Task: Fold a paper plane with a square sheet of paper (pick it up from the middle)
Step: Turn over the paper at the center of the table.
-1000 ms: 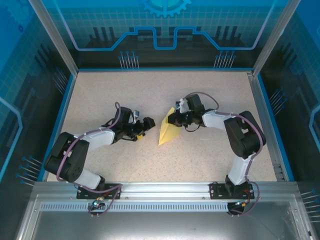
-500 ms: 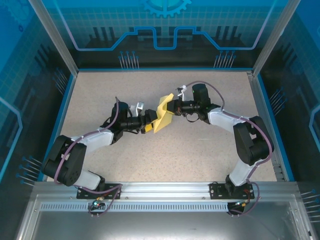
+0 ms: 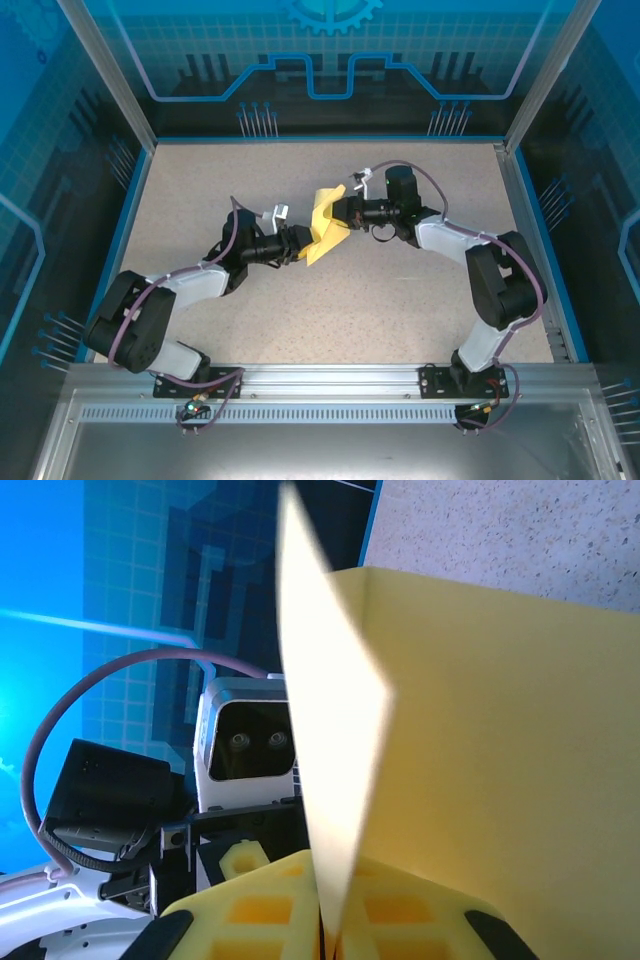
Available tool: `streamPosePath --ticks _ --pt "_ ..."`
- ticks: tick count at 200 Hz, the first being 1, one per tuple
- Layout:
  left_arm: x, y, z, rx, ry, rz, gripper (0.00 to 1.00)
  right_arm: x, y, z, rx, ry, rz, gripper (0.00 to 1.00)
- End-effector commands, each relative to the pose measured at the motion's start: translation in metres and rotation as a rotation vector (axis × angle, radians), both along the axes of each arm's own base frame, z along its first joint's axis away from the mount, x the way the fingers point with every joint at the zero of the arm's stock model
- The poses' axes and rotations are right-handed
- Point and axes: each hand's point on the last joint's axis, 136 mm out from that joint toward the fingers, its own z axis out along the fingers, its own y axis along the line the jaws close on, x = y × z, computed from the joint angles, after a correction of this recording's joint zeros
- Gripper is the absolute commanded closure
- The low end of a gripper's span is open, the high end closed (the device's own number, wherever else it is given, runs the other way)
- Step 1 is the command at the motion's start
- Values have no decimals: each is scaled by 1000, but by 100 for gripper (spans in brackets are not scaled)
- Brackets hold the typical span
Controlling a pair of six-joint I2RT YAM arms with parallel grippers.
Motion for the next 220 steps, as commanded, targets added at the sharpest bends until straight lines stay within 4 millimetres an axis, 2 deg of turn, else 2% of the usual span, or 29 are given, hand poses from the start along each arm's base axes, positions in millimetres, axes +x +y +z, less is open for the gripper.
streamPosePath --ticks 1,23,41,54,66,90,113,143,159,166,170,181,194,206,220 --pt "1 1 18 -25 -79 24 82 0 2 -1 15 6 28 89" --pt "1 3 22 -18 -97 31 88 0 0 -3 1 5 23 82" --pt "1 5 19 17 -97 38 90 0 -10 -4 -32 -3 -7 66" --pt "-1 7 15 52 -91 41 91 1 -23 -5 -73 -6 -45 52" --pt "-2 11 8 113 -88 42 92 2 -38 -6 -127 -13 -89 45" --pt "-6 36 -18 396 -36 75 95 2 -76 -17 -277 -26 -212 33" --pt "-10 77 -34 745 -9 125 94 -4 -107 -28 -430 -50 -318 28" --pt "-13 126 -36 1249 -11 182 93 -12 -139 -37 -574 -76 -440 24" --pt "-10 146 -38 1476 11 204 93 -15 -149 -36 -610 -92 -482 23" --pt "-8 151 -39 1559 19 206 93 -15 -152 -34 -621 -100 -496 23" --pt "-8 154 -41 1600 29 205 93 -20 -155 -44 -641 -81 -498 23" --pt "-6 163 -44 1727 55 215 93 -22 -160 -46 -663 -80 -512 23" --pt "-3 165 -49 1832 76 200 93 -24 -165 -47 -684 -80 -524 23" --pt "1 157 -56 1872 76 173 93 -25 -168 -48 -700 -81 -531 23" --pt "4 142 -73 1880 83 122 93 -26 -172 -50 -716 -78 -540 23"
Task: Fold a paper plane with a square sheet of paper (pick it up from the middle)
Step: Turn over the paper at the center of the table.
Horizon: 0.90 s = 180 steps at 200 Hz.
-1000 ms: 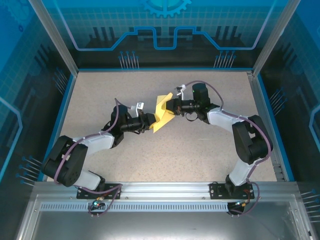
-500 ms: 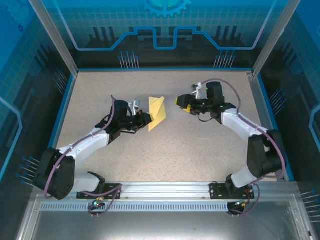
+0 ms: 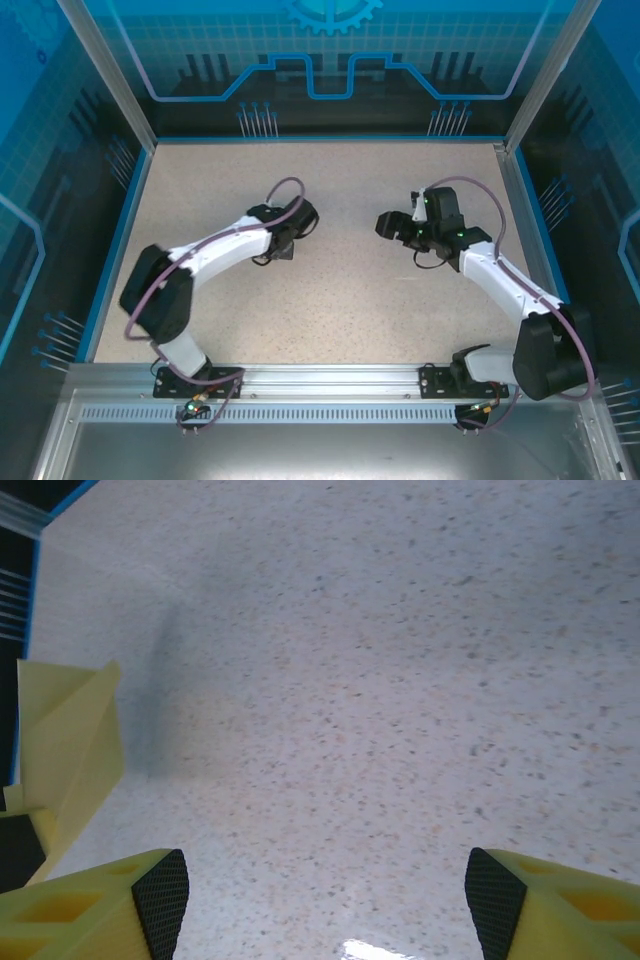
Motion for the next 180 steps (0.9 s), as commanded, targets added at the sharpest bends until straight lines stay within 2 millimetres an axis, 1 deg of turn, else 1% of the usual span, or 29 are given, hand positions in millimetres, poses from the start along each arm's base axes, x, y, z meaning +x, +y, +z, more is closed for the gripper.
streamPosePath --ticks 1,19,43,51,67,81,95,103,110,115,120,122,124,137,143,156,161,166,169,170,172,174,178,180 --pt "-6 11 1 203 42 -21 93 -5 -15 -6 -77 4 -36 23" --pt "-5 -12 -22 172 87 -51 91 -7 -17 -9 -83 11 -46 23" --pt "-5 -43 -51 77 149 -81 87 -8 -18 -15 -86 26 -53 23" --pt "-6 -53 -60 36 171 -88 83 -9 -19 -17 -87 31 -56 23" --pt "-6 -72 -70 -67 191 -100 69 -9 -18 -19 -88 38 -55 23" --pt "-6 -88 -66 -166 182 -114 57 -9 -19 -20 -96 44 -50 23" --pt "-4 -103 -50 -292 156 -137 46 -9 -17 -20 -119 40 -33 24" --pt "-3 -108 -39 -368 138 -139 42 -9 -15 -19 -141 34 -21 24" --pt "-2 -111 -29 -444 123 -136 39 -9 -9 -18 -167 26 3 25" --pt "-1 -110 -23 -493 114 -129 36 -10 -5 -18 -189 23 16 25" --pt "0 -108 -17 -541 99 -119 33 -13 -1 -24 -216 36 33 25" --pt "1 -107 -13 -560 91 -113 32 -9 3 -16 -218 17 39 25" --pt "2 -106 -9 -580 80 -109 31 -9 6 -14 -224 13 45 25" --pt "4 -92 2 -676 39 -66 28 -11 28 -15 -252 12 97 27" --pt "6 -81 5 -710 19 -35 26 -11 40 -17 -260 14 117 28" --pt "6 -56 10 -755 -30 39 23 -14 72 -24 -262 28 176 31" --pt "7 -46 11 -765 -48 69 22 -17 87 -26 -257 30 205 33" --pt "6 -34 8 -763 -58 104 21 -18 101 -28 -251 33 230 35" --pt "7 -28 11 -768 -73 122 21 -22 116 -30 -251 36 260 36" --pt "6 -26 11 -769 -78 126 21 -22 116 -30 -251 36 260 36" --pt "5 -22 9 -767 -77 139 20 -23 123 -31 -250 36 274 37" --pt "6 -19 12 -773 -90 148 20 -24 128 -32 -251 39 284 38" --pt "4 -11 9 -772 -93 172 19 -27 141 -31 -250 35 308 40" --pt "4 -7 9 -774 -100 183 19 -29 147 -35 -256 42 320 41"
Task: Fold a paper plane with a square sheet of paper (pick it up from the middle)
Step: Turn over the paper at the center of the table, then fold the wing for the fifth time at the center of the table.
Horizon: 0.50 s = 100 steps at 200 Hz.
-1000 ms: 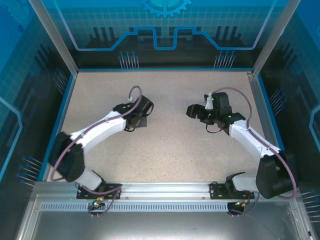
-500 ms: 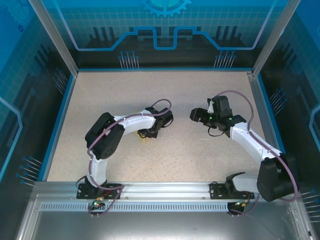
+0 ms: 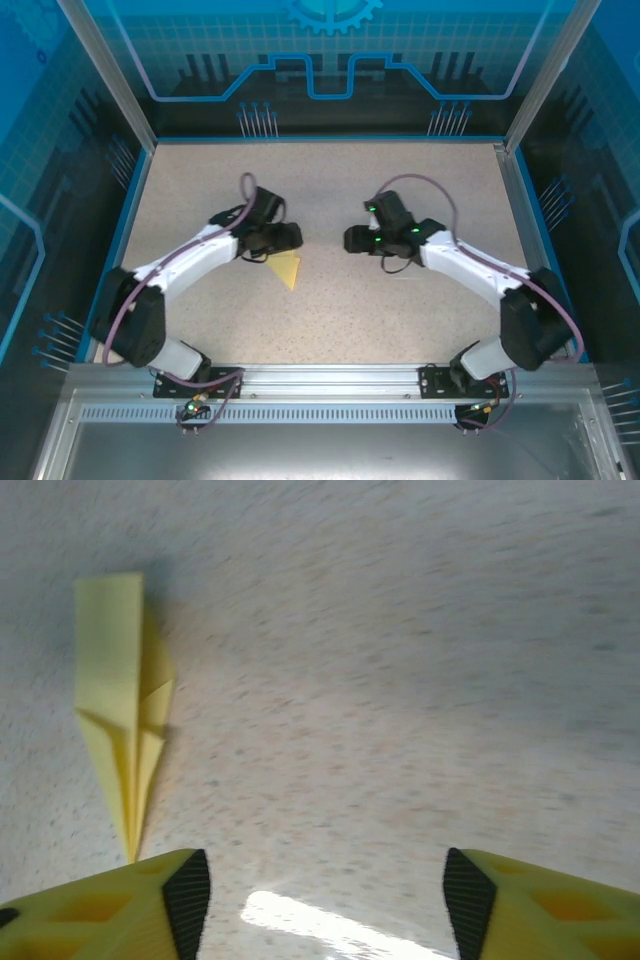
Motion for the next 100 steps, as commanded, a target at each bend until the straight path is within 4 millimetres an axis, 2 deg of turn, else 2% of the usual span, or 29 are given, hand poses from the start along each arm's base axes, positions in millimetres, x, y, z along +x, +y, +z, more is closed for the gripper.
streamPosePath --ticks 1,20,48,72,100 --pt "-8 24 -8 -94 20 105 19 -13 57 -10 -23 22 99 41" --pt "-15 52 -14 -115 28 199 16 -27 114 -17 -13 46 203 47" --pt "-25 81 -22 -147 40 299 12 -39 168 -36 31 111 285 50" --pt "-29 90 -27 -189 49 331 11 -35 187 -57 39 165 299 52" --pt "-30 87 -35 -219 74 317 11 -19 186 -74 31 189 269 53"
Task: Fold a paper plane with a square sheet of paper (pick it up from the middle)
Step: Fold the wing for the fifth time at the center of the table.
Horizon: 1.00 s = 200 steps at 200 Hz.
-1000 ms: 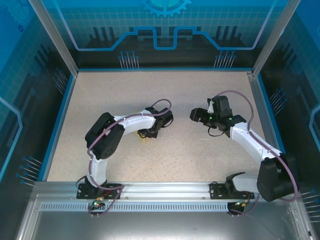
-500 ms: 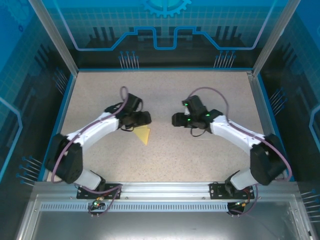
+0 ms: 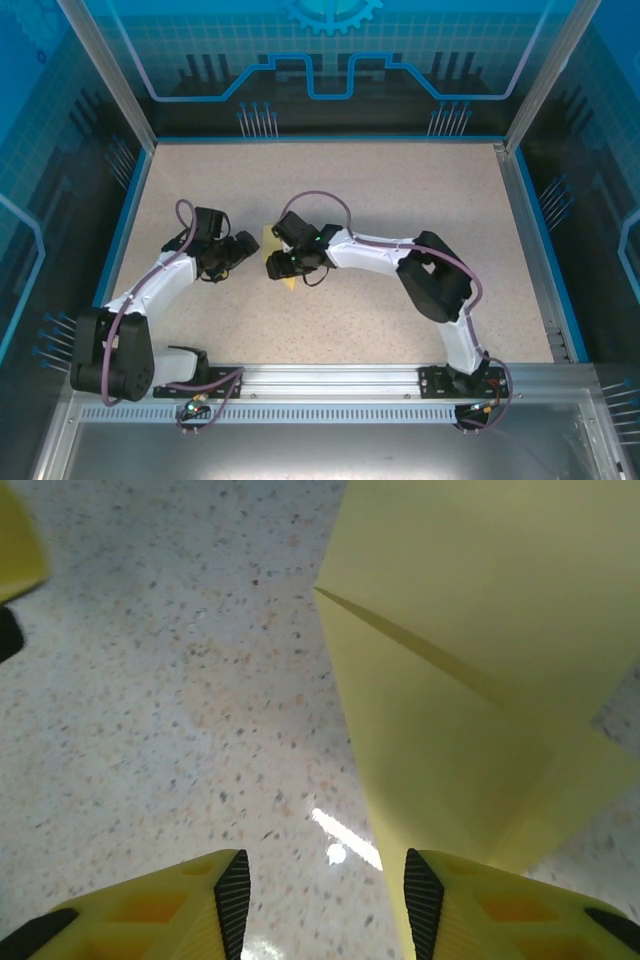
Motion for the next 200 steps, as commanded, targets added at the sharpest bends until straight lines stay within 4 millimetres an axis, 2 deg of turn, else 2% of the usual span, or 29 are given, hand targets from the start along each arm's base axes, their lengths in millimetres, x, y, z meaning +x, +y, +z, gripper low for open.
streamPosePath --ticks 1,34,59,90,109,121,141,156,176,200 --pt "2 -10 0 -75 -10 -20 11 12 0 -7 9 39 -31 53" --pt "5 -22 -5 -135 -5 -59 11 25 -11 -23 10 67 -30 53" --pt "8 -31 -9 -186 8 -85 10 22 -13 -37 26 122 6 53" --pt "11 -40 -13 -233 21 -107 11 19 -21 -42 2 128 51 53" --pt "11 -42 -12 -241 20 -123 11 9 -37 -47 -38 141 121 53" --pt "10 -44 -10 -245 18 -136 11 0 -55 -48 -60 137 196 54" --pt "9 -49 -9 -273 11 -159 11 -6 -85 -41 -53 116 300 54" --pt "8 -56 -11 -310 8 -176 11 -6 -96 -31 29 127 338 54" --pt "6 -63 -13 -356 6 -187 11 2 -97 -11 130 114 341 53" --pt "4 -68 -16 -369 12 -189 11 13 -86 27 207 45 310 53"
